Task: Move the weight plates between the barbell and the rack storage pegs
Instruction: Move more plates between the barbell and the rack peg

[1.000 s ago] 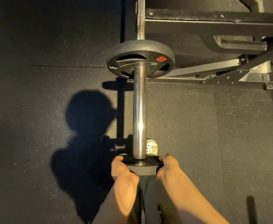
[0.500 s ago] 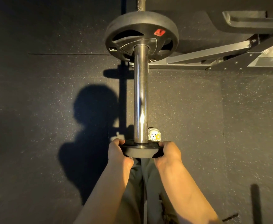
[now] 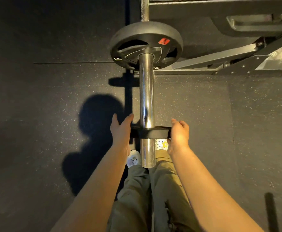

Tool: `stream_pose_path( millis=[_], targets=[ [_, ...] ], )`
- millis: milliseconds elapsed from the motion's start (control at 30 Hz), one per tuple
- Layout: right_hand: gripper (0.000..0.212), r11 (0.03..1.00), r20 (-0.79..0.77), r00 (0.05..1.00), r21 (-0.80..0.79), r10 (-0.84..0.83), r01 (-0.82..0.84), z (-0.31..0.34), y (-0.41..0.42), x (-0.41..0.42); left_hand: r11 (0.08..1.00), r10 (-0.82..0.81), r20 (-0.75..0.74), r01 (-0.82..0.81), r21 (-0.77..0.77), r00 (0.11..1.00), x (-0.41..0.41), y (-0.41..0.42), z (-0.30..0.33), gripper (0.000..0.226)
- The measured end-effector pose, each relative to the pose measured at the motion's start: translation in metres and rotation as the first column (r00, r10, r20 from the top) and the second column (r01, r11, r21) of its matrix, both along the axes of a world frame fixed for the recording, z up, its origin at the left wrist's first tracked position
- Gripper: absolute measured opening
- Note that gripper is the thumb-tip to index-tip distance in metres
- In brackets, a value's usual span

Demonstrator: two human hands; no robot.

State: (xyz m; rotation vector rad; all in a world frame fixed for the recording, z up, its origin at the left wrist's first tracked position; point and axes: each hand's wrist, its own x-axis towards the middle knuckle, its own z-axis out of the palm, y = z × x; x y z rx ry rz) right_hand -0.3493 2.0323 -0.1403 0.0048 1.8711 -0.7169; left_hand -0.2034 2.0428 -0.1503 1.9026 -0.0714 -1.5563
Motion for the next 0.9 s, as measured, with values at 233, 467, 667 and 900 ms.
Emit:
stream_pose_path(
  millis=[233, 467, 667, 900],
  targets=[
    [0.027, 0.882, -0.534, 0.802, -0.201, 0.265, -0.426, 0.000, 0.017, 0.037, 0.996, -0.040, 0.292, 0.061, -0.065, 0.956, -0.015, -0.006, 0.003, 0.052],
    [0.023, 0.927, -0.424, 0.893, -0.256, 0.148, -0.275, -0.012, 0.003, 0.023, 0.982, -0.111, 0.420, 0.164, -0.092, 0.901, -0.028, -0.011, 0.009, 0.047],
    [0.023, 0.980, 0.000, 0.986, -0.112, 0.165, -0.164, -0.022, -0.004, -0.017, 0.760, -0.388, 0.701, 0.638, -0.125, 0.599, -0.039, 0.005, 0.027, 0.024],
    [0.021, 0.990, 0.206, 0.975, 0.095, 0.079, -0.100, -0.020, -0.001, -0.026, 0.987, 0.144, -0.032, -0.141, 0.073, 0.989, -0.009, 0.004, 0.022, 0.036]
  ],
)
